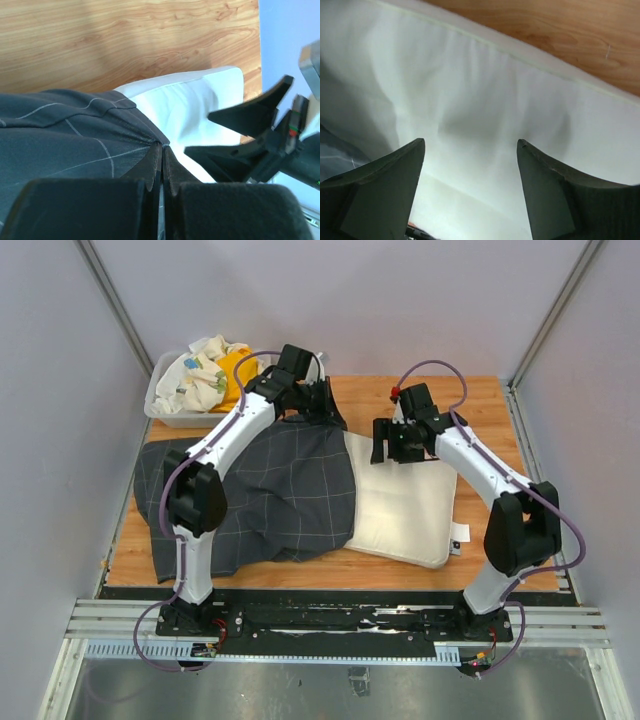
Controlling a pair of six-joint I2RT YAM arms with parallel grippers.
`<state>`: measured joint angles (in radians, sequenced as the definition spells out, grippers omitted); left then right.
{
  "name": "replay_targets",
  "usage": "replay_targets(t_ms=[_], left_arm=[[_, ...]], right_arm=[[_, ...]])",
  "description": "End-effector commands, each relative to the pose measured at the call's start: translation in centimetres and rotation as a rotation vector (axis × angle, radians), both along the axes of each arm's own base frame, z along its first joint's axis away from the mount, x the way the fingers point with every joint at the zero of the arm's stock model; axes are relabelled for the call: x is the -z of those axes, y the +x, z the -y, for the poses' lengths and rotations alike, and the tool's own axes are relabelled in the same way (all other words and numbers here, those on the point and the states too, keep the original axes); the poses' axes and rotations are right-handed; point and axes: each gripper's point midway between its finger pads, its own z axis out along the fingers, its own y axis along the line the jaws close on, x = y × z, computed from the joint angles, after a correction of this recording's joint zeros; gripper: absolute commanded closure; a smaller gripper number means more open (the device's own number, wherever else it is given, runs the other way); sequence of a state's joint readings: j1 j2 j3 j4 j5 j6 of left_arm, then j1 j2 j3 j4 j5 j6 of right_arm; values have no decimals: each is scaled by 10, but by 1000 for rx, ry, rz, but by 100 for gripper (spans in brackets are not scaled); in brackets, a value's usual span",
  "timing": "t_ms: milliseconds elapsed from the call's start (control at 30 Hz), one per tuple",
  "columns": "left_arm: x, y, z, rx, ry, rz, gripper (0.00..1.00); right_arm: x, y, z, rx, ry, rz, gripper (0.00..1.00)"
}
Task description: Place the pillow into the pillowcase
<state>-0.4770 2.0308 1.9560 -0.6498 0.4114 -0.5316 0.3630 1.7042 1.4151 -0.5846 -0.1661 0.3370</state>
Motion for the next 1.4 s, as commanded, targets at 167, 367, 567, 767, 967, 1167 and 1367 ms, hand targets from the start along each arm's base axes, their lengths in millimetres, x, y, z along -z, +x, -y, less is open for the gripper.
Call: replay_targets(t_ms=[167,367,567,767,967,1167,1367], left_arm=[[10,14,1,26,12,13,100],[23,18,1,37,30,-4,100],[32,20,-2,41,44,-16,100],[43,23,-5,37,55,-38,100],[56,23,-5,39,68,-62,100],[67,26,0,52,62,-84,100],[56,35,14,60,-3,-87,100]], right_arm=[[-18,-58,72,241,-139,-25,20],[3,-68,116,438,-127,-77,17],[19,-40,148,603,-44,-54,16],[46,-27,166,715,35,-129,15],[68,-1,143,669,229,-182,16],[65,26,75,447,483,-212,30],[20,32,5,204,576,-170,40]])
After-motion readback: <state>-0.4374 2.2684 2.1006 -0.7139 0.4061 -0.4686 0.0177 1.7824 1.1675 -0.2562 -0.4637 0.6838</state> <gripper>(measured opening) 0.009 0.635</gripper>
